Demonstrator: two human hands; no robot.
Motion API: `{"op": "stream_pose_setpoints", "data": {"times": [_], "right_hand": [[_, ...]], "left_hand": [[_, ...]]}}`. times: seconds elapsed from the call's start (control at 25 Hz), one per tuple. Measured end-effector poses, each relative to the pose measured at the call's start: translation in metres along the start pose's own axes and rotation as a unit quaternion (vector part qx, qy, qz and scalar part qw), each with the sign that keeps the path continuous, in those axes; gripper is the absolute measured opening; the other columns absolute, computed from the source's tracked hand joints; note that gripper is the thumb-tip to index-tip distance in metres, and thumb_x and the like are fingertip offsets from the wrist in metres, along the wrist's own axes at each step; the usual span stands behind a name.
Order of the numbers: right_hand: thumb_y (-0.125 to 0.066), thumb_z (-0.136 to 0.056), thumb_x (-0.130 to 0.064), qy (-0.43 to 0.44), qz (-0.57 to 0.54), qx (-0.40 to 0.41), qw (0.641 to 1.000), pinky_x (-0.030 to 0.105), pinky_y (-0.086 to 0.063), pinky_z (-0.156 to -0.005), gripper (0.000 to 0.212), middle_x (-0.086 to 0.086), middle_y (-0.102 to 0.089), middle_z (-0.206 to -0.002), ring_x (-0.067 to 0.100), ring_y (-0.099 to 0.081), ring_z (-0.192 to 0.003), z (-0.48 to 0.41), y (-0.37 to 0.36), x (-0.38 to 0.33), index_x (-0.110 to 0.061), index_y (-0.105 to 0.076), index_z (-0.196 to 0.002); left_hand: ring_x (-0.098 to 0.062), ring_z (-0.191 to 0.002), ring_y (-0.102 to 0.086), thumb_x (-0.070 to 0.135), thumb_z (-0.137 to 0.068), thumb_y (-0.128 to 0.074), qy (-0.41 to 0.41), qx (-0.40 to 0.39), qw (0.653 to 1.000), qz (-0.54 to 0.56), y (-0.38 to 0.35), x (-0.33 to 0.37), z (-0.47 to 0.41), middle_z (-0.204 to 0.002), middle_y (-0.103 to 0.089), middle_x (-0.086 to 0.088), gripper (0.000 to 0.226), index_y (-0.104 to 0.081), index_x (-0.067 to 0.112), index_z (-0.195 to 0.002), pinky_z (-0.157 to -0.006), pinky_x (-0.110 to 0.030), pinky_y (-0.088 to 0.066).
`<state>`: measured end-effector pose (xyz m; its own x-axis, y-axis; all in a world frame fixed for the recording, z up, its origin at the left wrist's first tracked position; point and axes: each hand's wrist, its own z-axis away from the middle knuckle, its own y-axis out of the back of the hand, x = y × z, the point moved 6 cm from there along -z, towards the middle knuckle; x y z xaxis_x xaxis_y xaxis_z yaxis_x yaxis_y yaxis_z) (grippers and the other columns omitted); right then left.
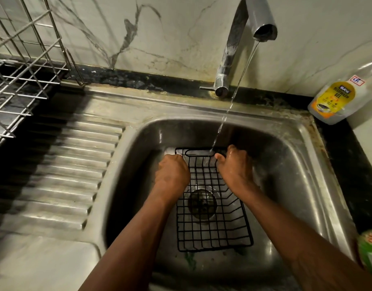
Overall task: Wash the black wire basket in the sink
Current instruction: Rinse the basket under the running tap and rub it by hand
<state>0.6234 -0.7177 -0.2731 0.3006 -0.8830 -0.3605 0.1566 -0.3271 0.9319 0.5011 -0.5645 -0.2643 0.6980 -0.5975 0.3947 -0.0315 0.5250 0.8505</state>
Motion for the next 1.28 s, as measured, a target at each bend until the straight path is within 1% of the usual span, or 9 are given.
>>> {"op": "stream_pose_setpoints", "data": {"times": [0.12, 0.2, 0.32, 0.48, 0.68, 0.84, 0.96, 1.12, 1.28], "right_hand": [[-0.055, -0.103, -0.028, 0.0, 0.04, -0.074, 0.996, 0.027, -0.045, -0.06, 0.021, 0.008, -0.064, -0.087, 0.026, -0.067, -0.083, 0.003, -0.01, -0.001, -0.01, -0.065, -0.106], [-0.053, -0.103, -0.02, 0.043, 0.061, -0.115, 0.991, 0.03, -0.048, -0.067, 0.019, 0.013, -0.067, -0.101, 0.028, -0.068, -0.093, -0.005, -0.018, -0.012, -0.009, -0.057, -0.118], [-0.053, -0.102, -0.017, 0.126, 0.068, -0.196, 0.97, 0.039, -0.058, -0.08, 0.028, 0.014, -0.066, -0.109, 0.03, -0.068, -0.097, -0.02, -0.025, -0.026, -0.011, -0.052, -0.129], [-0.04, -0.107, -0.038, 0.245, 0.109, -0.245, 0.932, 0.041, -0.054, -0.078, 0.03, 0.016, -0.065, -0.108, 0.034, -0.066, -0.098, -0.026, -0.016, -0.035, -0.018, -0.05, -0.127], [-0.02, -0.106, -0.052, 0.364, 0.21, -0.177, 0.89, 0.042, -0.053, -0.077, 0.049, 0.009, -0.069, -0.094, 0.031, -0.068, -0.086, -0.016, -0.022, -0.047, -0.025, -0.058, -0.116], [-0.038, -0.103, -0.052, 0.346, 0.126, -0.072, 0.927, 0.039, -0.055, -0.079, 0.037, -0.001, -0.073, -0.112, 0.027, -0.07, -0.096, -0.006, -0.029, -0.055, -0.039, -0.055, -0.133], [-0.055, -0.098, -0.039, 0.317, 0.053, -0.098, 0.942, 0.039, -0.059, -0.079, 0.03, -0.005, -0.075, -0.107, 0.024, -0.071, -0.093, -0.002, -0.027, -0.054, -0.04, -0.064, -0.127], [-0.057, -0.092, -0.034, 0.238, 0.06, -0.087, 0.966, 0.035, -0.057, -0.073, 0.013, -0.005, -0.069, -0.078, 0.021, -0.066, -0.073, -0.008, -0.019, -0.049, -0.031, -0.069, -0.095], [-0.055, -0.088, -0.027, 0.222, 0.108, -0.139, 0.959, 0.031, -0.038, -0.069, 0.018, 0.007, -0.067, -0.086, 0.031, -0.066, -0.085, -0.006, -0.014, -0.04, -0.024, -0.071, -0.096]], "left_hand": [[-0.029, -0.09, -0.067, 0.011, -0.09, -0.054, 0.013, -0.023, 1.0, -0.007, 0.0, -0.001, 0.001, -0.102, -0.068, -0.014, 0.014, -0.067, 0.011, -0.085, -0.078, -0.036, -0.057], [-0.029, -0.099, -0.068, 0.018, -0.088, -0.06, 0.031, 0.017, 0.996, -0.077, 0.014, -0.002, 0.001, -0.106, -0.069, -0.01, 0.022, -0.069, 0.011, -0.107, -0.075, -0.035, -0.052], [-0.036, -0.103, -0.066, 0.024, -0.088, -0.067, 0.0, 0.109, 0.991, -0.079, 0.031, 0.0, -0.004, -0.107, -0.067, -0.013, 0.064, -0.04, 0.0, -0.141, -0.073, -0.039, -0.046], [-0.039, -0.099, -0.065, 0.034, -0.1, -0.051, -0.116, 0.042, 0.992, -0.005, 0.014, 0.015, -0.009, -0.107, -0.066, -0.016, 0.029, -0.058, 0.014, -0.12, -0.081, -0.042, -0.052], [-0.037, -0.093, -0.065, 0.03, -0.099, -0.039, -0.182, -0.003, 0.981, -0.059, -0.012, 0.022, -0.008, -0.102, -0.068, -0.016, 0.031, -0.058, 0.012, -0.114, -0.075, -0.04, -0.051], [-0.026, -0.072, -0.058, 0.032, -0.088, -0.032, -0.163, -0.031, 0.983, -0.074, -0.024, 0.018, -0.017, -0.094, -0.072, -0.011, 0.026, -0.056, 0.02, -0.085, -0.066, -0.03, -0.046], [-0.027, -0.071, -0.066, 0.025, -0.094, -0.045, -0.161, -0.037, 0.985, -0.056, -0.02, 0.021, -0.023, -0.084, -0.072, -0.011, 0.022, -0.049, 0.021, -0.072, -0.067, -0.03, -0.052], [-0.031, -0.082, -0.071, 0.02, -0.097, -0.044, -0.184, -0.092, 0.975, -0.08, -0.014, 0.031, -0.028, -0.091, -0.074, -0.016, 0.027, -0.068, 0.008, -0.094, -0.07, -0.032, -0.055], [-0.033, -0.093, -0.068, 0.015, -0.094, -0.05, -0.205, -0.124, 0.967, -0.088, -0.023, 0.04, -0.02, -0.099, -0.072, -0.016, 0.019, -0.066, 0.004, -0.096, -0.071, -0.03, -0.047]]}}
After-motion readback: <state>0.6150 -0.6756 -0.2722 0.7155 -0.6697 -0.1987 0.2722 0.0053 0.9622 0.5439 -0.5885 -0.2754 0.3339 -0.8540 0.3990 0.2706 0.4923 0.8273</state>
